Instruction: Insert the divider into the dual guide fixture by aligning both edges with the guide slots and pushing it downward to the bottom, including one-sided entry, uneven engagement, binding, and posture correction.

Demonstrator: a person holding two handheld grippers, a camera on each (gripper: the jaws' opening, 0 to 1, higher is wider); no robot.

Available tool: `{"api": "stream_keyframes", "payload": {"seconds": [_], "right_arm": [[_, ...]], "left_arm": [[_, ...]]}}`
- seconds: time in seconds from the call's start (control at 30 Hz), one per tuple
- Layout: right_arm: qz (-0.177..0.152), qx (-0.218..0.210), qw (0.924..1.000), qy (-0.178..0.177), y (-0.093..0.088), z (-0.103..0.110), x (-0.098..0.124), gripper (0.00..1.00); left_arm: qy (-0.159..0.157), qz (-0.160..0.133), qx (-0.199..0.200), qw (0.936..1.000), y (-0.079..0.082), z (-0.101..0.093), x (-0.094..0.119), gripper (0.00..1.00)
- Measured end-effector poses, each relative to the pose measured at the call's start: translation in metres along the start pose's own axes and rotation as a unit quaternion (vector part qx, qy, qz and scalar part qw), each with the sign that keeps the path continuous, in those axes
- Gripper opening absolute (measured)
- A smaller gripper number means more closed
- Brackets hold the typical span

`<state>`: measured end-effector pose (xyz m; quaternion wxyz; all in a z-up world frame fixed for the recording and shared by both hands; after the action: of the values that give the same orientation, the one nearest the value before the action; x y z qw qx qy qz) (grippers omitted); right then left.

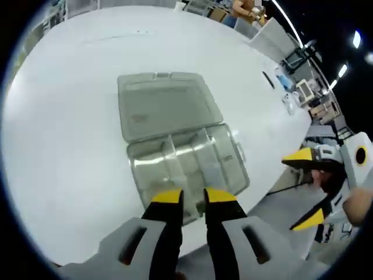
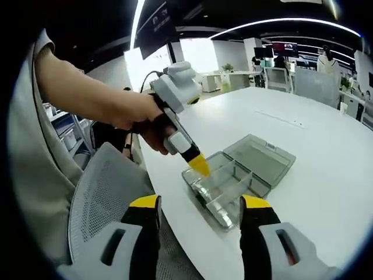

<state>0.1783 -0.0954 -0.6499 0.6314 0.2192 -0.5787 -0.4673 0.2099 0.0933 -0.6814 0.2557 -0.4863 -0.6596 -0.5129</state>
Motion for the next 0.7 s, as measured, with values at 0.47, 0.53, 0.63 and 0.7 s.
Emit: {"api": "stream_keyframes", "payload": {"seconds": [0.47, 0.53, 0.63, 0.7], "right_arm": [[0.026, 0.015, 0.9995, -0.014, -0.007, -0.005, 0.013, 0.54], [0.031, 0.014, 0.9993, -0.016, -0.009, -0.007, 0.016, 0.54], [0.036, 0.013, 0.9991, -0.018, -0.010, -0.009, 0.018, 0.55], [0.040, 0.015, 0.9989, -0.020, -0.011, -0.010, 0.020, 0.55]], "left_arm": [[-0.077, -0.114, -0.044, 0.9895, -0.008, -0.012, 0.021, 0.16], [-0.083, -0.122, -0.047, 0.9879, -0.010, -0.013, 0.023, 0.16], [-0.095, -0.150, -0.066, 0.9819, -0.012, -0.017, 0.024, 0.20], [-0.103, -0.162, -0.077, 0.9785, -0.013, -0.021, 0.025, 0.23]]}}
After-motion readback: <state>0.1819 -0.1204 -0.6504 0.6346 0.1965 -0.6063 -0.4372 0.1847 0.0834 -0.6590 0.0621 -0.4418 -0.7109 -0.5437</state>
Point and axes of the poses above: the point that each gripper's makers call its tool centre point, and the gripper's own axes: x roughly backward along the fingers, z roughly to its left, y roughly out of its top, the point moved 8 cm from there along x, roughly backward along the fingers, and after that the axes turned 6 degrees about y, right-handed, at the moved point
